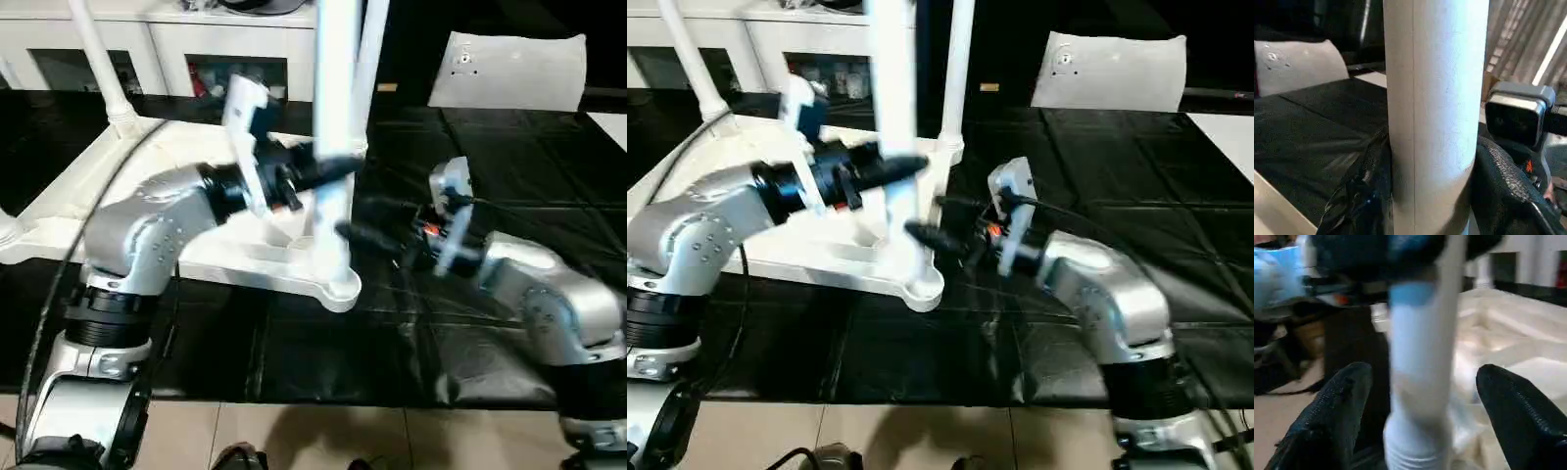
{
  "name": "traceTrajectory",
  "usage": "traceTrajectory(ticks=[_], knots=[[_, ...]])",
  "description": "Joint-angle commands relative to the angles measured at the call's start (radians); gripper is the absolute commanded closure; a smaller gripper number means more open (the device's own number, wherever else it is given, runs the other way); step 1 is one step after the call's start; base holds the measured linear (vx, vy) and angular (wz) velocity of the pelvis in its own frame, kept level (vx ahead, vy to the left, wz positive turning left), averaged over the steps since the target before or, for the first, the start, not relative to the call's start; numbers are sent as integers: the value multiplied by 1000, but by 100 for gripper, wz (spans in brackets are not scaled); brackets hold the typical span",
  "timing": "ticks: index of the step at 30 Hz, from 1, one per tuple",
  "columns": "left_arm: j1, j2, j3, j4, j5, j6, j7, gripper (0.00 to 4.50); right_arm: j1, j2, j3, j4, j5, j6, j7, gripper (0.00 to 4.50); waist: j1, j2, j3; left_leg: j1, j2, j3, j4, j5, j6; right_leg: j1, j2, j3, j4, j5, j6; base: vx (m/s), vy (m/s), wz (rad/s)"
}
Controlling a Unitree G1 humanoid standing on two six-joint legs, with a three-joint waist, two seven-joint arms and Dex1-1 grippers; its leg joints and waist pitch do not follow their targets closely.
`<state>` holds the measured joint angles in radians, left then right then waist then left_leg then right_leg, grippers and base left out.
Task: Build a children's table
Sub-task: Pick table leg
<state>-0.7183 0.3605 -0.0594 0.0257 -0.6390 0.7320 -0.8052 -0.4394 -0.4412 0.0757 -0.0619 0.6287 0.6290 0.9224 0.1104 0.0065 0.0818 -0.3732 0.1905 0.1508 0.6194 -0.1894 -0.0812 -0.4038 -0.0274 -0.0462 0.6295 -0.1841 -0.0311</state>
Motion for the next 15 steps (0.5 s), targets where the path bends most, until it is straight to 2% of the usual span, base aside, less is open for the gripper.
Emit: traceTrajectory(ticks=[1, 3, 5, 8, 10, 13, 15], knots=[[-31, 12, -16, -17, -15, 8, -26, 264, -17, -17, 12, 6, 12, -2, 54, 63, 1, -10, -87, 2, 24, 3, -62, -83, 22, 64, -91, 49, -81, -249, -130, 0, 0, 0], [-39, 13, -25, -12, -11, 9, -40, 264, -29, -35, 23, 24, 11, 2, 97, 63, 1, -12, -87, 2, 25, 3, -62, -81, 22, 63, -92, 48, -81, -258, -130, 0, 0, 0], [-46, 11, -32, -10, -7, 9, -51, 264, -42, -41, 31, 39, 6, 7, 113, 91, 1, -12, -86, 3, 24, 4, -62, -85, 22, 62, -91, 47, -83, -272, -133, 0, 0, 0], [-53, 10, -46, -15, 2, 10, -75, 264, -61, -39, 43, 70, -11, -3, 133, 101, 2, -12, -86, 3, 23, 4, -61, -87, 21, 61, -92, 48, -85, -287, -128, 0, 0, 0], [-57, 5, -53, -22, -1, 15, -84, 264, -74, -31, 52, 89, -26, -12, 130, 132, 1, -13, -86, 3, 24, 4, -62, -84, 18, 61, -93, 46, -85, -292, -130, 0, 0, 0], [-64, 4, -66, -29, -3, 16, -105, 264, -86, -26, 69, 113, -49, -25, 143, 150, 1, -13, -88, 4, 25, 3, -61, -82, 19, 60, -92, 46, -81, -273, -135, 0, 0, 0], [-67, 3, -73, -31, -4, 17, -115, 264, -89, -28, 81, 121, -57, -29, 155, 177, 1, -13, -87, 2, 25, 3, -62, -77, 20, 61, -92, 47, -81, -258, -139, 0, 0, 0]])
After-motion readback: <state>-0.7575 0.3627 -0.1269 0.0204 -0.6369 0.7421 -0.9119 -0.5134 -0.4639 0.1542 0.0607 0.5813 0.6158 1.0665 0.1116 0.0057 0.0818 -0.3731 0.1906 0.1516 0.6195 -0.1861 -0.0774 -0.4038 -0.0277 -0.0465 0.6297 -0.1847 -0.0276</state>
